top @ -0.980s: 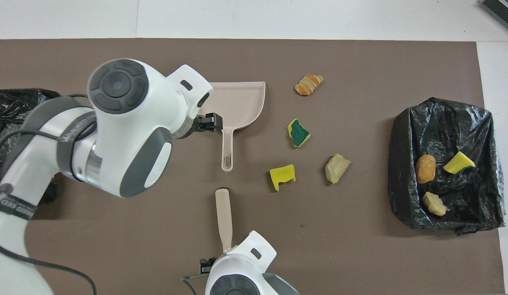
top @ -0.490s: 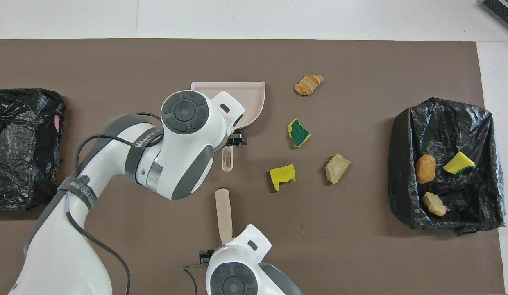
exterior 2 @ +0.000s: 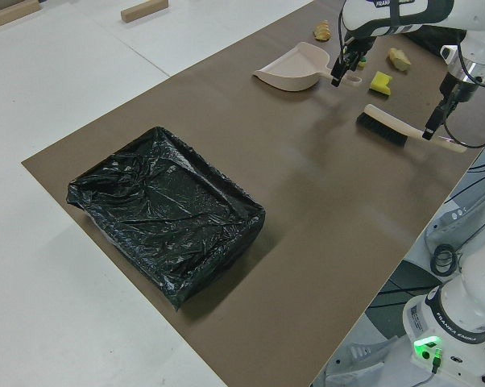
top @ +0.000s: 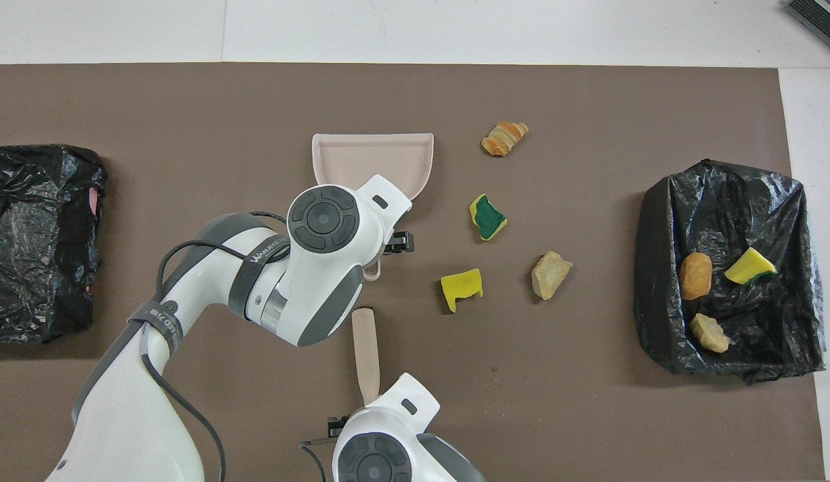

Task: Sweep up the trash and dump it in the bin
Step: 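Grasp the dustpan handle with the left gripper and pull it closer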

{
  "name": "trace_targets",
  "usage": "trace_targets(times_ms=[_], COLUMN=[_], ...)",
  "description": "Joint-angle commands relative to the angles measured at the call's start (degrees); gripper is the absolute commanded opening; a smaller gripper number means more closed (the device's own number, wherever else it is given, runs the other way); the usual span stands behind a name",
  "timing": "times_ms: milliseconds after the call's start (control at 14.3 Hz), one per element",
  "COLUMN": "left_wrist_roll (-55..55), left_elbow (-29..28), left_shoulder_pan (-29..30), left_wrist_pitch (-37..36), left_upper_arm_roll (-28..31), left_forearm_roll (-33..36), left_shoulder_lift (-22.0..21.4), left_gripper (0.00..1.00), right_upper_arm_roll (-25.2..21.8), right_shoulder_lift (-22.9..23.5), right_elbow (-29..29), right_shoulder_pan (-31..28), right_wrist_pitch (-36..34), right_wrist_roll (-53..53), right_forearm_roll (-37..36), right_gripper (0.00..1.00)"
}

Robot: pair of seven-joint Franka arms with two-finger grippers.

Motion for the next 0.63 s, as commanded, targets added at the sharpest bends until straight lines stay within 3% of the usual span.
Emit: trace_targets(times_ms=[0, 210, 280, 350, 490, 560], left_wrist_roll=[-0.9, -0.7, -0.7, -0.7, -0.5, 0.1], left_elbow=[-2.5, -2.0, -2.0, -2.0, -1.8, -1.9], left_shoulder_pan=[-0.6, -0.6, -0.6, -0.6, -0.6, -0.5], left_wrist_pitch=[2.6, 1.3, 1.3, 1.0, -0.9, -1.6], left_upper_arm_roll=[0.7, 0.7, 0.7, 0.7, 0.7, 0.7], left_forearm_roll=[0.2, 0.2, 0.2, 0.2, 0.2, 0.2], left_shoulder_lift=[-1.0, -1.0, -1.0, -1.0, -1.1, -1.6], left_gripper=[1.0, 0.72, 0.5, 0.37, 0.11, 0.0], right_upper_arm_roll=[-0.1, -0.1, -0.1, 0.0, 0.0, -0.1], right_shoulder_lift=[0.7, 0.6, 0.5, 0.6, 0.7, 0.7], right_elbow=[-1.2, -1.2, -1.2, -1.2, -1.2, -1.2], right_shoulder_pan=[0.7, 1.0, 1.3, 1.5, 2.0, 2.0], right_wrist_pitch=[3.1, 3.1, 3.1, 3.2, 2.9, 2.7], right_wrist_roll=[1.9, 2.2, 2.2, 2.3, 2.3, 2.4], right_forearm_roll=[-0.8, -0.7, -0.7, -0.7, -0.7, -0.7], right_gripper=[0.94, 0.9, 0.83, 0.77, 0.59, 0.41])
